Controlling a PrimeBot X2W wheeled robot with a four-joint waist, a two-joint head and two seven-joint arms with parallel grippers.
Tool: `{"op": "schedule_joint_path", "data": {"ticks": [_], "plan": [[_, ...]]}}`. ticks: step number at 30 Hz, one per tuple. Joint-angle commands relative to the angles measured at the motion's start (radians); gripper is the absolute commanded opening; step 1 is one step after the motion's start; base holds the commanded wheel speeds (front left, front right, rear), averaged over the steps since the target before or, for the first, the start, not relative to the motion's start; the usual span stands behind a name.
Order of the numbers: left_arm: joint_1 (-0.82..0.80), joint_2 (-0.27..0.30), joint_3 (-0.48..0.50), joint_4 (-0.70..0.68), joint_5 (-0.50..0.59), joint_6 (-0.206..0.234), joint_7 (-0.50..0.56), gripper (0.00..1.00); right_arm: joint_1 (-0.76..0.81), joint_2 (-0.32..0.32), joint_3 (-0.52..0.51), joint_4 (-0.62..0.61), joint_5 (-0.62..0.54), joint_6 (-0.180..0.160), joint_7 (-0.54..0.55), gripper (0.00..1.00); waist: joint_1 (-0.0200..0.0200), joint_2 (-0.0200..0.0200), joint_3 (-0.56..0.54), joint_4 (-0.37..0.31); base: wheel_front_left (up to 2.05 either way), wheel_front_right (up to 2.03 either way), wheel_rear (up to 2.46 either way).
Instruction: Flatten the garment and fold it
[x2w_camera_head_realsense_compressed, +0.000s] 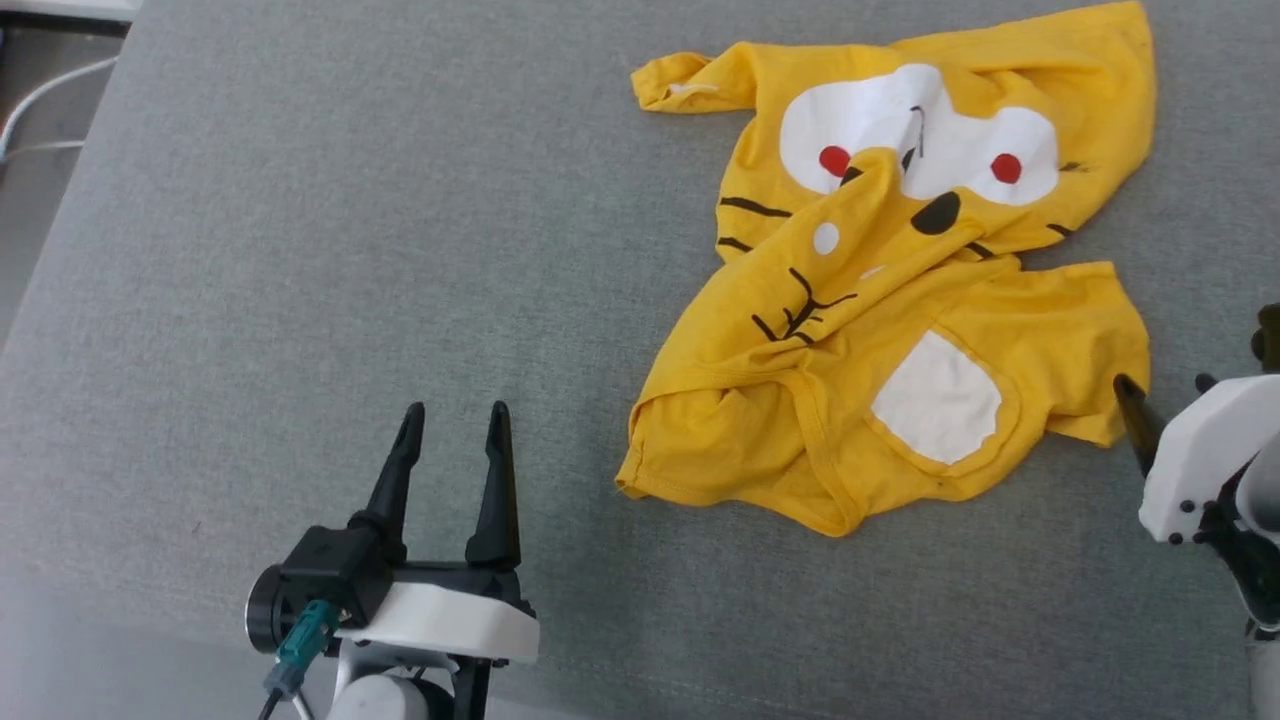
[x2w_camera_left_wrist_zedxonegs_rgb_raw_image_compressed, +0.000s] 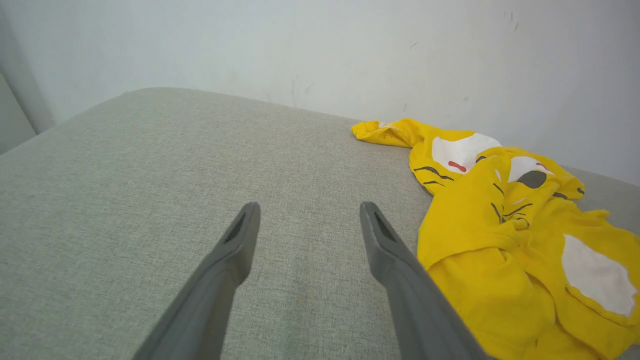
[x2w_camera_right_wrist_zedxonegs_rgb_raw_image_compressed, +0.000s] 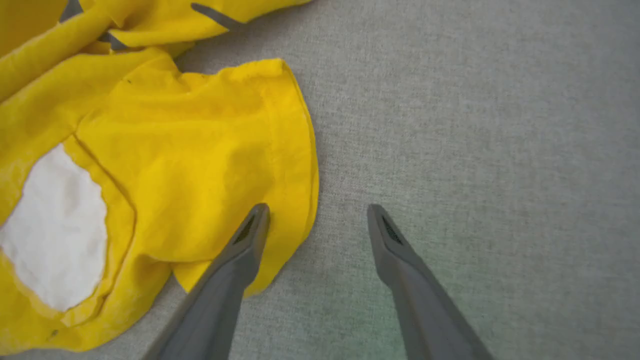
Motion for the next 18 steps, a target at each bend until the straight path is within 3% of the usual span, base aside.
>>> {"op": "schedule_joint_path", "data": {"ticks": [1, 7, 8, 9, 10, 18], "plan": [[-0.012, 0.002, 0.002, -0.001, 0.005, -0.008, -0.005, 1.00, -0.005, 0.004, 0.000, 0.017, -0.012, -0.001, -0.009, 1.00, 0.0000, 0.0000, 0.014, 0.013, 0.00, 0.00, 0.00], [-0.024, 0.004, 0.002, -0.002, 0.007, -0.010, -0.005, 1.00, -0.042, 0.016, 0.000, 0.098, -0.020, -0.001, -0.022, 1.00, 0.0000, 0.0000, 0.036, 0.032, 0.00, 0.00, 0.00], [-0.026, 0.004, 0.003, -0.002, 0.007, -0.010, -0.005, 1.00, -0.047, 0.022, -0.001, 0.111, -0.022, -0.001, -0.018, 0.91, 0.0000, 0.0000, 0.038, 0.033, 0.00, 0.00, 0.00], [-0.027, 0.004, 0.003, -0.003, 0.007, -0.009, -0.005, 1.00, -0.053, 0.027, -0.004, 0.123, -0.024, -0.001, -0.011, 0.38, 0.0000, 0.0000, 0.040, 0.034, 0.00, 0.00, 0.00], [-0.029, 0.004, 0.003, -0.003, 0.007, -0.009, -0.005, 1.00, -0.057, 0.028, -0.003, 0.133, -0.030, -0.001, -0.003, 0.00, 0.0000, 0.0000, 0.042, 0.035, 0.00, 0.00, 0.00], [-0.021, 0.007, 0.023, -0.002, 0.003, -0.001, -0.005, 1.00, -0.094, 0.040, 0.029, 0.125, -0.017, -0.001, -0.010, 0.00, 0.0000, 0.0000, 0.012, -0.010, 0.00, 0.00, 0.00]]}}
